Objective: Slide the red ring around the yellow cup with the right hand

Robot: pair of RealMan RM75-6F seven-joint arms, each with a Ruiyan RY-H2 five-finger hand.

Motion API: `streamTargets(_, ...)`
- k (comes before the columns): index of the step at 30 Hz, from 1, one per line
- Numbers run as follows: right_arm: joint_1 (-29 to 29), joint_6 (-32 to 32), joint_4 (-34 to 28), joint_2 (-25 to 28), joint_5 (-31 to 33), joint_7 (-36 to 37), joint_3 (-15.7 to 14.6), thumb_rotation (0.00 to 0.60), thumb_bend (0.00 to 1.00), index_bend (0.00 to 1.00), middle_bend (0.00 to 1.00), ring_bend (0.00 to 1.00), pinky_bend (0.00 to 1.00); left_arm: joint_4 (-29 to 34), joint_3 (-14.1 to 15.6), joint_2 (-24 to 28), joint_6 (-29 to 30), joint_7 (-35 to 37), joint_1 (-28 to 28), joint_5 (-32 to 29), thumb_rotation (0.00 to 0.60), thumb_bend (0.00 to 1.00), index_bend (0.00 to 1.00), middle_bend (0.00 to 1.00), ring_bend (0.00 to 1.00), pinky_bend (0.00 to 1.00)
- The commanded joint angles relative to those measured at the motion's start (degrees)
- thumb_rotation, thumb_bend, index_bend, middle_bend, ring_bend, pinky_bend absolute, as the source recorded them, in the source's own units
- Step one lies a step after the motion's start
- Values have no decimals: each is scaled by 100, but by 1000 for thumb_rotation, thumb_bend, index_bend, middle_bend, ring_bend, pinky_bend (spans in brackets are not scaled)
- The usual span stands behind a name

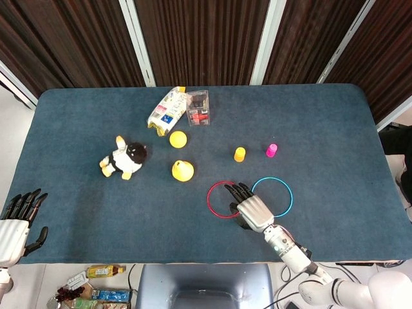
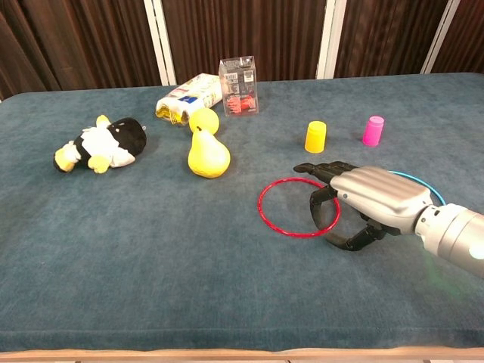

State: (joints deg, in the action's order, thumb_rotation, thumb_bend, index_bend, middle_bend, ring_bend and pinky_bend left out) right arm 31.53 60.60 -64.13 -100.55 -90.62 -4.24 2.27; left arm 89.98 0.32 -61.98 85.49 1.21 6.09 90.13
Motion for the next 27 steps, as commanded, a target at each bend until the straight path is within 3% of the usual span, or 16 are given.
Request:
streamTargets(1, 25, -54, 54, -53, 52, -2, -1, 600, 472, 643, 41, 0, 0, 9, 15, 2, 20, -12, -12, 39, 600, 461, 0, 0, 0, 62)
streamTargets(19, 110, -110, 273, -225, 158, 34, -66, 600, 473, 705, 54, 0, 0, 0, -11, 20, 23, 23, -25, 24, 600, 461, 0, 0, 0, 62)
streamTargets(27, 126, -56, 399, -297, 142, 109, -94, 600, 582, 772, 83, 0, 0, 4, -15, 31, 32, 36, -33, 26, 600, 460, 0, 0, 0, 62)
